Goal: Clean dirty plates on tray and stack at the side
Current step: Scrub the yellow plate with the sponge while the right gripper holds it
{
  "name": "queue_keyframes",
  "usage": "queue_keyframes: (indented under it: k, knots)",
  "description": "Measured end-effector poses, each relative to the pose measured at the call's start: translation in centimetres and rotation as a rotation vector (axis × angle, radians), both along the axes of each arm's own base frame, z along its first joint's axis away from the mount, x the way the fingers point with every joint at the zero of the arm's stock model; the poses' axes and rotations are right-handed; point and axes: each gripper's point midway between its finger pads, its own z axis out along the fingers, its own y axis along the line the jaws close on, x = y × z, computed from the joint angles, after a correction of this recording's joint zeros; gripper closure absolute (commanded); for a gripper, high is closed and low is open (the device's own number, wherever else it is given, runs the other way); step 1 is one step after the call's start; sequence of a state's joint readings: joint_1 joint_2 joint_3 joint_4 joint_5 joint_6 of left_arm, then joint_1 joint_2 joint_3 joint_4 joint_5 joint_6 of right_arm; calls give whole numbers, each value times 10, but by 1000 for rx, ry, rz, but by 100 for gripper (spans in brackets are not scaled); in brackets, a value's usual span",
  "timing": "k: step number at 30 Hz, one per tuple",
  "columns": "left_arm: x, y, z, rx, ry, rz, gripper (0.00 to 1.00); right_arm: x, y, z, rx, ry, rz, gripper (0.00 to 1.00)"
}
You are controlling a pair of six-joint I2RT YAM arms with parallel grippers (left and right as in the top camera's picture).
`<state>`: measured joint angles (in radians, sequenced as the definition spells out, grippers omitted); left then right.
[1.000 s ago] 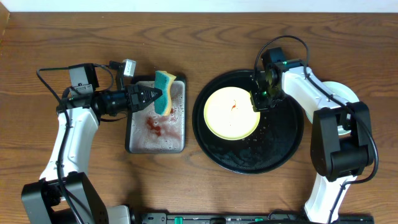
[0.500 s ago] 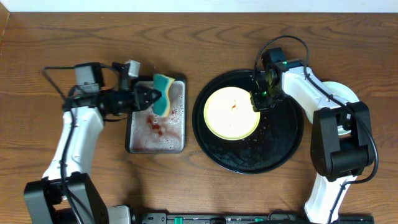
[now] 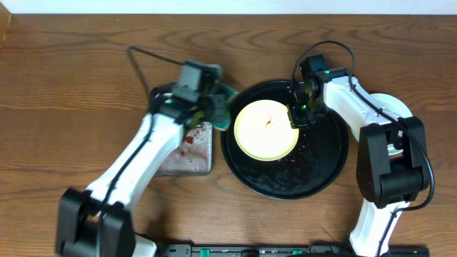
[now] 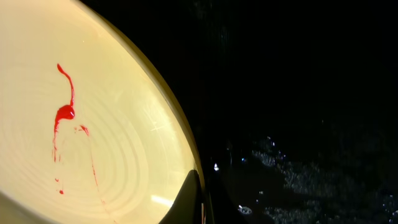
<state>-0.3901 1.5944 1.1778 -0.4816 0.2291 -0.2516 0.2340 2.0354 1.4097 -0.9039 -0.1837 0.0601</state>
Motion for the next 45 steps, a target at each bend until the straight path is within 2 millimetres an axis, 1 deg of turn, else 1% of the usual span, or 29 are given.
queue_keyframes:
  k: [2, 5, 7, 9, 11, 12, 14, 16, 17, 19, 20, 22, 25, 27, 30, 31, 33, 35, 37, 40, 41, 43, 45]
  knots:
    - [-2, -28, -9, -25, 75, -57, 93, 0, 0, 0, -1, 1, 0, 99]
    - [4, -51, -25, -21, 174, -85, 93, 0, 0, 0, -1, 1, 0, 99]
    - [11, -67, -36, -17, 206, -103, 93, 0, 0, 0, -1, 1, 0, 99]
    - [12, -81, -42, -24, 217, -117, 93, 0, 0, 0, -1, 0, 0, 99]
    - [5, -94, -54, -19, 243, -136, 93, 0, 0, 0, -1, 0, 0, 99]
    - [-1, -101, -63, -10, 263, -150, 93, 0, 0, 0, -1, -1, 0, 99]
    - [-8, -110, -75, 0, 289, -167, 93, 0, 0, 0, -1, 0, 0, 99]
    - [-19, -128, -99, 17, 313, -204, 93, 0, 0, 0, -2, 1, 0, 99]
    - [-21, -133, -104, 20, 315, -215, 93, 0, -1, 0, -6, 1, 0, 99]
    - [-22, -136, -105, 24, 309, -220, 93, -1, -2, -1, -10, 2, 0, 99]
    - [-21, -134, -105, 37, 306, -215, 93, -1, -2, -1, -11, 1, 0, 99]
    - [-18, -126, -107, 86, 293, -191, 93, -1, -2, -1, -11, 1, 0, 99]
    - [-16, -104, -109, 210, 281, -143, 93, -1, -2, -1, -9, 1, 0, 99]
    - [-12, -92, -108, 257, 269, -116, 93, -1, -1, -1, -9, 1, 0, 99]
    - [-4, -83, -101, 271, 244, -87, 93, -1, -1, -1, -8, 2, 0, 99]
    - [-2, -83, -97, 263, 234, -85, 93, -1, -1, -1, -8, 2, 0, 99]
    - [5, -93, -84, 203, 193, -92, 93, -1, -1, -1, -8, 3, 0, 99]
    - [8, -109, -71, 133, 159, -103, 93, -1, -1, -1, -8, 3, 0, 99]
    - [3, -122, -68, 96, 162, -110, 93, -1, -1, -1, -8, 3, 0, 99]
    - [-4, -143, -72, 55, 168, -122, 93, -1, -1, -1, -8, 4, 0, 99]
    - [-5, -146, -74, 50, 172, -125, 92, -1, -1, -1, -8, 4, 0, 99]
    - [-9, -149, -84, 56, 193, -125, 92, -1, -1, -1, -8, 4, 0, 99]
    - [-11, -146, -99, 75, 225, -117, 93, -2, -1, -1, -9, 5, 0, 99]
